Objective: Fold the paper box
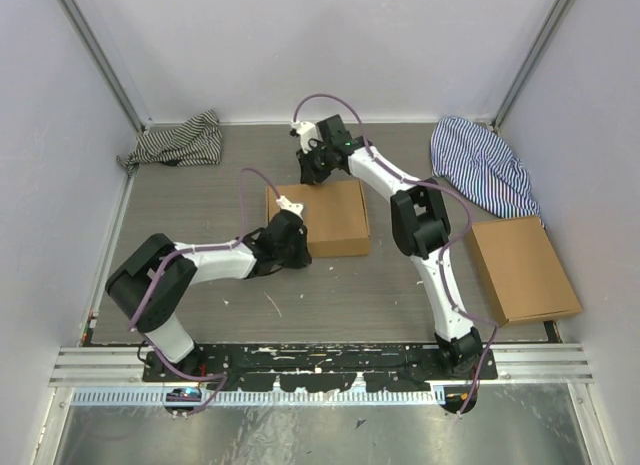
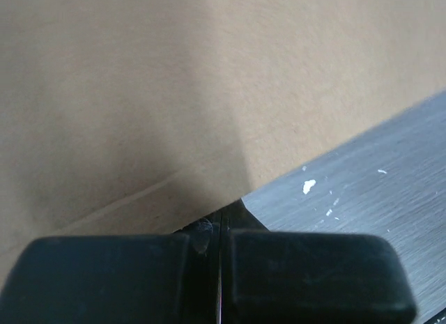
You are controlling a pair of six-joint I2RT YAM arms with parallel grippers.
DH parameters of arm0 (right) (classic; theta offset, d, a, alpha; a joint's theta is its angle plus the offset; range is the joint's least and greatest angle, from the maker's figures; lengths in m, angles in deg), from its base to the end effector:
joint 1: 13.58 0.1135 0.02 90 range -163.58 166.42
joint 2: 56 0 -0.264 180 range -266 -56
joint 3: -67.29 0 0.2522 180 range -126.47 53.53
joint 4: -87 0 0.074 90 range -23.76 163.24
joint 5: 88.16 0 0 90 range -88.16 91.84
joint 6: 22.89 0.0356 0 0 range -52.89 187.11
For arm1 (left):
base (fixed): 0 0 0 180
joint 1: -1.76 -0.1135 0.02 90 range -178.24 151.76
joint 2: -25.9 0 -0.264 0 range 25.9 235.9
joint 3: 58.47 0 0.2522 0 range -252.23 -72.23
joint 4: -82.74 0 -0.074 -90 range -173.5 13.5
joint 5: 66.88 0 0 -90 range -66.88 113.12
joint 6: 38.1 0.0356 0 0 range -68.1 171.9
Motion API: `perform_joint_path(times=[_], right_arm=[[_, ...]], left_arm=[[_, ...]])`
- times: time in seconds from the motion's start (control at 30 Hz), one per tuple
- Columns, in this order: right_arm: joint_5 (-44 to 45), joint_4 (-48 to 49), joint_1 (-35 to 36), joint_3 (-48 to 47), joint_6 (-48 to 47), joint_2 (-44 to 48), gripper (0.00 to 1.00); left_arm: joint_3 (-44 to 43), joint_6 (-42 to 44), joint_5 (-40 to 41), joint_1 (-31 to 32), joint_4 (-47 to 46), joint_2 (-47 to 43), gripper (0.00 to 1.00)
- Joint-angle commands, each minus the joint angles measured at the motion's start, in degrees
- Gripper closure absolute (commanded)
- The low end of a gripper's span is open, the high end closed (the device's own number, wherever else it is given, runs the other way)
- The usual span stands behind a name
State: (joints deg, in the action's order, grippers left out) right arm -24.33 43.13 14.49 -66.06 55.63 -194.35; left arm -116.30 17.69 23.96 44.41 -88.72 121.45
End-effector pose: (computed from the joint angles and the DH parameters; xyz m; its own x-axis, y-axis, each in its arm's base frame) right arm 0.4675 0.2671 0.1872 -0.5163 -0.4778 -0.7107 -0.7970 0.5718 0.1946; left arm 0.2363 -0.2170 0.1428 -0.8161 -0.0125 -0.5777 0.2553 0.8891 -0.3800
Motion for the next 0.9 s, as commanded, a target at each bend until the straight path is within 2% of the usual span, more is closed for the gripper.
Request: perform_joint_path(times=[0.0, 0.1, 0.27, 0.47, 0.57, 0.73, 0.87], right_arm=[[-7.5, -12.6, 8.3, 2.4, 2.8, 1.0, 0.83], [-2.9, -11.0, 8.0, 2.0, 6.0, 1.3, 0.83], [0.7, -4.2, 4.7, 6.0, 15.1, 5.1, 0.83], [7.7, 0.7, 0.7, 13.7, 21.8, 11.3, 0.82], [11.3, 6.4, -1.2, 23.7, 24.2, 18.5, 0.78], [15.8, 14.2, -3.1, 37.1, 27.7, 32.9, 0.73], [22.5, 16.6, -3.0, 44.1, 29.2, 42.8, 0.68]], left_arm=[[1.1, 0.0, 9.5, 3.3, -2.4, -0.2, 1.00], [1.1, 0.3, 12.0, 7.1, 0.8, -5.1, 0.99], [1.1, 0.1, 12.9, 10.0, 5.8, -11.9, 0.86], [-2.0, 1.1, 12.4, 12.3, 9.6, -13.3, 0.85], [-2.3, 1.4, 16.0, 12.7, 11.6, -14.7, 0.84], [-6.1, 5.7, 23.7, 12.4, 13.5, -16.6, 0.64], [-14.0, 9.8, 26.8, 9.4, 15.0, -14.3, 0.62]])
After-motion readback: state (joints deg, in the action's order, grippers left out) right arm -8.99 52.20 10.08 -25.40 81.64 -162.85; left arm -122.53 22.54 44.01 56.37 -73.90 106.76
